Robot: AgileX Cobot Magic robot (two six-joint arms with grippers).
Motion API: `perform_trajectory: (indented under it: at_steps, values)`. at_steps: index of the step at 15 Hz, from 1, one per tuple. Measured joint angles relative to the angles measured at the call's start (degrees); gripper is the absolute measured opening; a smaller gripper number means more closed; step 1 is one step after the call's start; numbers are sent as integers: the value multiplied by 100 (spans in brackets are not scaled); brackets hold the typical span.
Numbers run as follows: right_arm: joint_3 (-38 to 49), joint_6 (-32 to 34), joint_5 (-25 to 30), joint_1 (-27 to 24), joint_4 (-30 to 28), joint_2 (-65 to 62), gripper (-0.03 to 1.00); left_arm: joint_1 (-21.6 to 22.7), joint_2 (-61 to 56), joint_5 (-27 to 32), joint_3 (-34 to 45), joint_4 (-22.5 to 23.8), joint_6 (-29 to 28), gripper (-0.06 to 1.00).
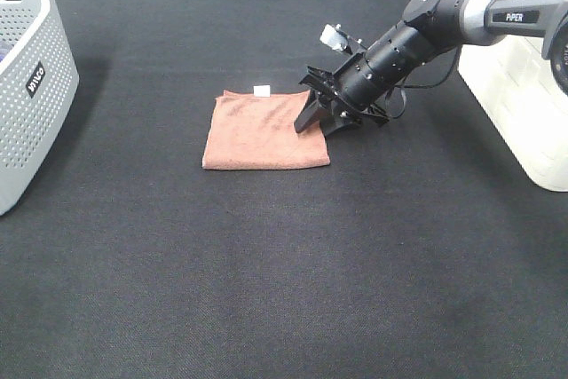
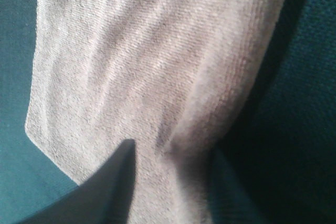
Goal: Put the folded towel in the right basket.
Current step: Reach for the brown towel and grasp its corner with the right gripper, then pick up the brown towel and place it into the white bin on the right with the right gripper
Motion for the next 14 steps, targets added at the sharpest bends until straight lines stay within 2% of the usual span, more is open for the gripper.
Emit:
perform_trajectory:
  at_steps: [4, 11, 14]
  values:
    - [0, 0, -52, 0, 189, 6, 2, 0, 0, 0, 0, 0, 0, 88]
    - [0, 6, 63, 0, 40, -338, 0, 0, 0, 0, 0, 0, 0, 88]
    - [0, 69, 223, 0, -579, -1112, 0, 0, 0, 0, 0, 0, 0, 88]
